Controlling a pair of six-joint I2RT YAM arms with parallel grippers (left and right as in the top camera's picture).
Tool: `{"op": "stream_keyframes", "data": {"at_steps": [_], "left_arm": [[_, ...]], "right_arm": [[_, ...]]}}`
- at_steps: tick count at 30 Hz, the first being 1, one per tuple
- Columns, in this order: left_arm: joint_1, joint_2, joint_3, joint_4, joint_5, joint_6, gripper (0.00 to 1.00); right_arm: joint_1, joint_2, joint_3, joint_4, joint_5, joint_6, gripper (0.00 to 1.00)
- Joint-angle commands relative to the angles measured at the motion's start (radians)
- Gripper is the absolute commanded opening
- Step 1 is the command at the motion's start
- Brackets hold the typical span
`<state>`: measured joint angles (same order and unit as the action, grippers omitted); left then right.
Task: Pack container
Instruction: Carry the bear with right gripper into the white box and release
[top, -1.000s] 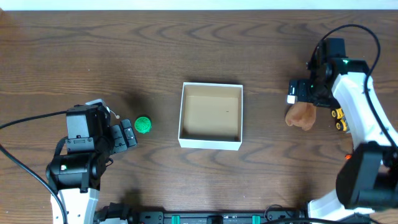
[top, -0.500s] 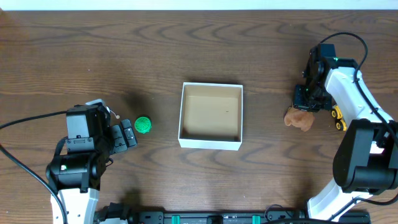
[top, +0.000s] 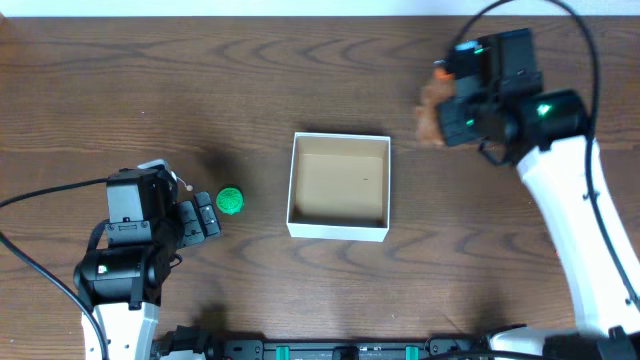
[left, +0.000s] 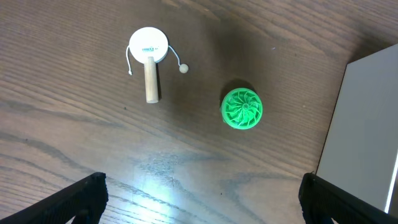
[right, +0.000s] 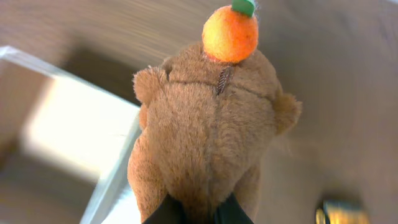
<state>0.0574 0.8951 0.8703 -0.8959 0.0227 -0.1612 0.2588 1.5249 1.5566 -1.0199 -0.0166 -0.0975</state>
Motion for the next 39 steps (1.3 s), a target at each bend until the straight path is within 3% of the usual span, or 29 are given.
{"op": "stream_keyframes", "data": {"at_steps": [1,9,17,26,28,29,33,36,39], "left_arm": [[0.004,0.001,0.016,-0.005,-0.004,-0.010,0.98],[0.004,0.001,0.016,-0.005,-0.004,-0.010,0.98],[0.004,0.001,0.016,-0.005,-0.004,-0.010,0.98],[0.004,0.001,0.016,-0.004,-0.004,-0.010,0.98],[0.004,0.001,0.016,-0.004,-0.004,-0.010,0.98],[0.004,0.001,0.016,-0.005,-0.004,-0.010,0.98],[0.004,0.001,0.016,-0.004,-0.004,-0.010,0.98],[0.004,0.001,0.016,-0.005,-0.004,-0.010,0.98],[0.004,0.001,0.016,-0.005,-0.004,-0.010,0.98]], "right_arm": [[0.137,-0.005,0.001,0.013,-0.016,-0.126,0.01],[0.313,0.095,-0.002,0.064,0.006,-0.160,0.04],[0.332,0.265,-0.002,0.043,-0.037,-0.271,0.04],[0.332,0.393,-0.002,0.003,-0.067,-0.274,0.06],[0.332,0.412,-0.002,0.003,-0.067,-0.274,0.16],[0.332,0.422,-0.002,0.003,-0.067,-0.274,0.36],[0.332,0.433,-0.003,0.006,-0.066,-0.274,0.70],[0.331,0.433,-0.003,0.019,-0.066,-0.274,0.78],[0.331,0.431,0.000,0.032,-0.032,-0.253,0.74]]}}
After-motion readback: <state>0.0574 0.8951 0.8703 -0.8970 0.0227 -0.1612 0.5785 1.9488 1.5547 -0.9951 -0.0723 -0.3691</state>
